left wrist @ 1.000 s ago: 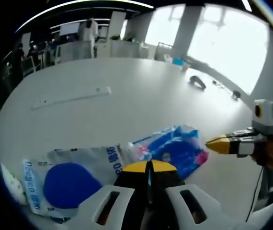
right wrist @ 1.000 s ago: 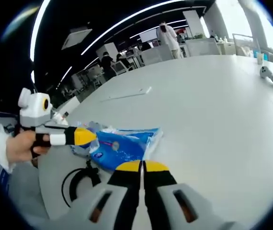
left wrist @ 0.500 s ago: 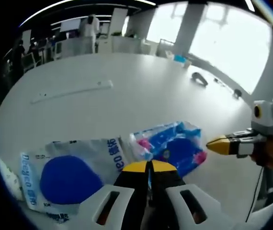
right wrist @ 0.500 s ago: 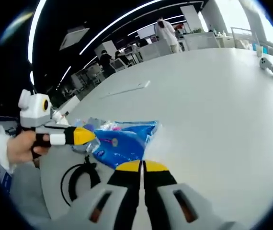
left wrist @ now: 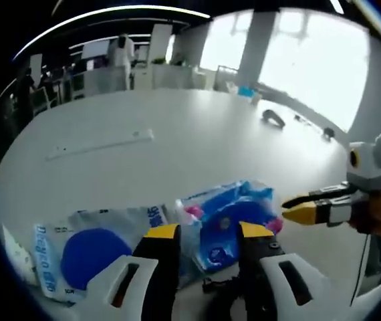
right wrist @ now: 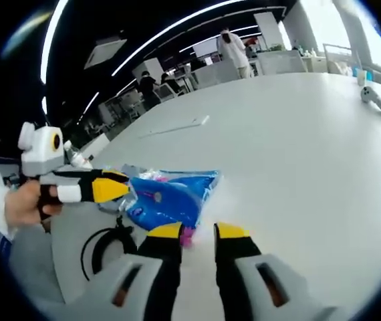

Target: Arrange the tabletop items into an orderly group along one side of the table until the central work area is clear of visible clutter.

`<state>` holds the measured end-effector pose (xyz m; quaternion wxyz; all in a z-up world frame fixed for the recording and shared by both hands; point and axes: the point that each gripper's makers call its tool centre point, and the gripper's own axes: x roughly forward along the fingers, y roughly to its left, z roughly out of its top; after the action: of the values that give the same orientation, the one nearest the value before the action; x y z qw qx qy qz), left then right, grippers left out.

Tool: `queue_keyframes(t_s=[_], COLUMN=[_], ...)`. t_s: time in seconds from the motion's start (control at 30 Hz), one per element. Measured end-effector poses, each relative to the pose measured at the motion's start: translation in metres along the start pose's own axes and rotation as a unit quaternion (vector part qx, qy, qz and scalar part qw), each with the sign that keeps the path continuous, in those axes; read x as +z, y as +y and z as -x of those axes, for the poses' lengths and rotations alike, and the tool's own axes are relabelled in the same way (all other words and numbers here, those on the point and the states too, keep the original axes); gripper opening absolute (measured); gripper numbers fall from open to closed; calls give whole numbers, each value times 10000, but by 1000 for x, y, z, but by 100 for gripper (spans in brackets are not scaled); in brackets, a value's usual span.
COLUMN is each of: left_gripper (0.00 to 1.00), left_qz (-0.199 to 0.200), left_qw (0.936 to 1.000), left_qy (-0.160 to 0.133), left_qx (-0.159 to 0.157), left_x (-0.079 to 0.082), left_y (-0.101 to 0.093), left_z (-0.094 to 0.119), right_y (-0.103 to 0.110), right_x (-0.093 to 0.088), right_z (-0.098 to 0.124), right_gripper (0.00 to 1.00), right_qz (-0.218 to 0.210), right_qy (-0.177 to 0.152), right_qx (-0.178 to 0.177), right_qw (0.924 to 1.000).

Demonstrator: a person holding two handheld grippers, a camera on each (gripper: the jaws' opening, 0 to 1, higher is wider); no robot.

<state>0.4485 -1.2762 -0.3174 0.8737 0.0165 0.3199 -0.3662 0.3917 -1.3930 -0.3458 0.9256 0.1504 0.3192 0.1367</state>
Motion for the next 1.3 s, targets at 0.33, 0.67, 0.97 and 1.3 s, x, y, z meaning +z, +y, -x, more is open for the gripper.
queue_keyframes(t_s=[0.33,0.67,0.97,1.3], left_gripper=[97,97,96,96], left_qz=[-278,-272,-319,-399], left_qw=[9977,9984,9984,9978], left_qy=[-607,-496,-454,-506], left_qx=[-82,-73,58,122], left_x=[19,9,-2,-14], left_y=[-4,1,15,37], left_z=[15,46,82,141], right_y=[3,26,43,76], right_x=[5,5,1,-9], right_z=[12,23,36,64], right_gripper=[69,79,79,79], right_qz=[261,340,366,518], right_qy=[-316,-373,-430,-467], right_qx=[-173,-57,-102,-300], right_qw=[9990,9987,9984,9971])
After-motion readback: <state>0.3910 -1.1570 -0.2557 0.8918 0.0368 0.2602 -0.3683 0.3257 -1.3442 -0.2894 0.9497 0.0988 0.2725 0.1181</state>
